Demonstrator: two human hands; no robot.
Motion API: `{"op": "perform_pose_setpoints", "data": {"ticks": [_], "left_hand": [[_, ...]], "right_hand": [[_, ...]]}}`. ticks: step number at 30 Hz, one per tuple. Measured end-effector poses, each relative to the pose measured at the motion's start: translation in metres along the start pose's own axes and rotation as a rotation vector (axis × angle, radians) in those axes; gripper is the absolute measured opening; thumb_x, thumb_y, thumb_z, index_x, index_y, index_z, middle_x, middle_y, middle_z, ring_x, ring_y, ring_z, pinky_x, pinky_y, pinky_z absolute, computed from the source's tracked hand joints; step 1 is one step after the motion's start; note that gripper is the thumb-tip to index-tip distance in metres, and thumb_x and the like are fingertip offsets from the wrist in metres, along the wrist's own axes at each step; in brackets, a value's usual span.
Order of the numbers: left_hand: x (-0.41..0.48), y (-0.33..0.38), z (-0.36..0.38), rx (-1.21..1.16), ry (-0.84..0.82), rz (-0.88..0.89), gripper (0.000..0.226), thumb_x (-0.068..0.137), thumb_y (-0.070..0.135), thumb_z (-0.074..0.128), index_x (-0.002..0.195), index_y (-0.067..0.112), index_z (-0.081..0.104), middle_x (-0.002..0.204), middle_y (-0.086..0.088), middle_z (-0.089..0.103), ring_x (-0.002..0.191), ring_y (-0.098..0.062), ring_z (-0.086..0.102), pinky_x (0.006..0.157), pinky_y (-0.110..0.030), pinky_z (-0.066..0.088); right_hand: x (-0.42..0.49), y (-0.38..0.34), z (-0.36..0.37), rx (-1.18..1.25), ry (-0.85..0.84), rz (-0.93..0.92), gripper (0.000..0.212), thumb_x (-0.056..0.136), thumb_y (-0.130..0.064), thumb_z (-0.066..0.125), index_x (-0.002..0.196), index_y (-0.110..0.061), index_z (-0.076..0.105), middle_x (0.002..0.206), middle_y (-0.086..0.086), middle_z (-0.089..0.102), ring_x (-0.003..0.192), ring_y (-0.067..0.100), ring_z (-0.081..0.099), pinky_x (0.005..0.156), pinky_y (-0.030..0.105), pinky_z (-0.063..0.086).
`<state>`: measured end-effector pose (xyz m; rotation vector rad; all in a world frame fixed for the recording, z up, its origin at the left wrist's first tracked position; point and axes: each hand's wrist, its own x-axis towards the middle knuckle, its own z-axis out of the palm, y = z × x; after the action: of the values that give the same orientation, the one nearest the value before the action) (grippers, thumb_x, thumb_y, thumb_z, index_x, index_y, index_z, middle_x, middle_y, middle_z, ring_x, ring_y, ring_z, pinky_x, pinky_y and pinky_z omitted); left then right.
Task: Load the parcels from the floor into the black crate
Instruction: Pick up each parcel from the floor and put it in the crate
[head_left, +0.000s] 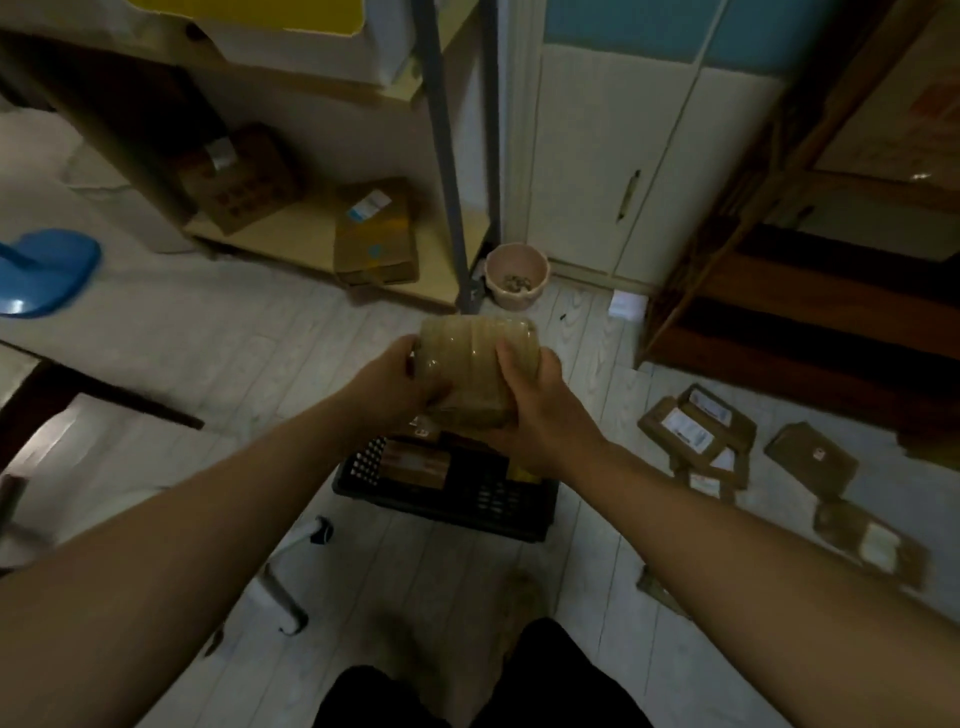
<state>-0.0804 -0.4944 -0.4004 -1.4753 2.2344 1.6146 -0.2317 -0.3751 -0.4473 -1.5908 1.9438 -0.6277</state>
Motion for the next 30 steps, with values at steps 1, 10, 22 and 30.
{"op": "perform_pose_setpoints", "data": {"ticks": [1,10,22,30], "left_hand": [[0.012,-0.003,0.000,0.063,-0.041,0.009,0.066,0.087,0.033,0.061,0.142,0.022,0.026,0.135,-0.010,0.046,0.119,-0.028,0.049,0.101,-0.050,0.041],[0.125,-0.096,0.018,0.267,-0.345,0.185,0.081,0.081,0.037,0.067,0.122,0.064,0.003,0.130,0.009,0.043,0.111,-0.009,0.048,0.083,-0.008,0.038],[0.275,-0.317,0.117,0.671,-0.518,0.175,0.078,0.091,0.037,0.053,0.149,0.015,0.005,0.153,-0.010,0.017,0.135,-0.029,0.030,0.109,-0.036,0.028],[0.334,-0.432,0.171,0.967,-0.548,0.283,0.061,0.094,0.034,0.048,0.146,0.015,0.024,0.154,-0.015,0.017,0.141,-0.034,0.013,0.113,-0.042,0.012]], "right_hand": [[0.002,0.005,0.006,0.015,0.009,0.027,0.105,0.071,-0.069,0.055,0.145,-0.036,-0.012,0.141,0.005,0.006,0.116,0.033,0.041,0.095,0.032,0.035],[0.032,0.062,0.114,-0.090,-0.095,0.390,0.101,0.082,-0.061,0.053,0.147,-0.029,-0.017,0.149,0.016,-0.001,0.126,0.036,0.037,0.094,0.034,0.045],[0.091,0.204,0.320,-0.117,-0.350,0.516,0.099,0.086,-0.059,0.050,0.146,-0.024,-0.020,0.151,0.019,-0.006,0.126,0.037,0.038,0.100,0.041,0.042],[0.107,0.295,0.418,-0.191,-0.475,0.550,0.099,0.086,-0.058,0.052,0.148,-0.019,-0.015,0.150,0.027,-0.003,0.126,0.044,0.036,0.101,0.047,0.038]]}}
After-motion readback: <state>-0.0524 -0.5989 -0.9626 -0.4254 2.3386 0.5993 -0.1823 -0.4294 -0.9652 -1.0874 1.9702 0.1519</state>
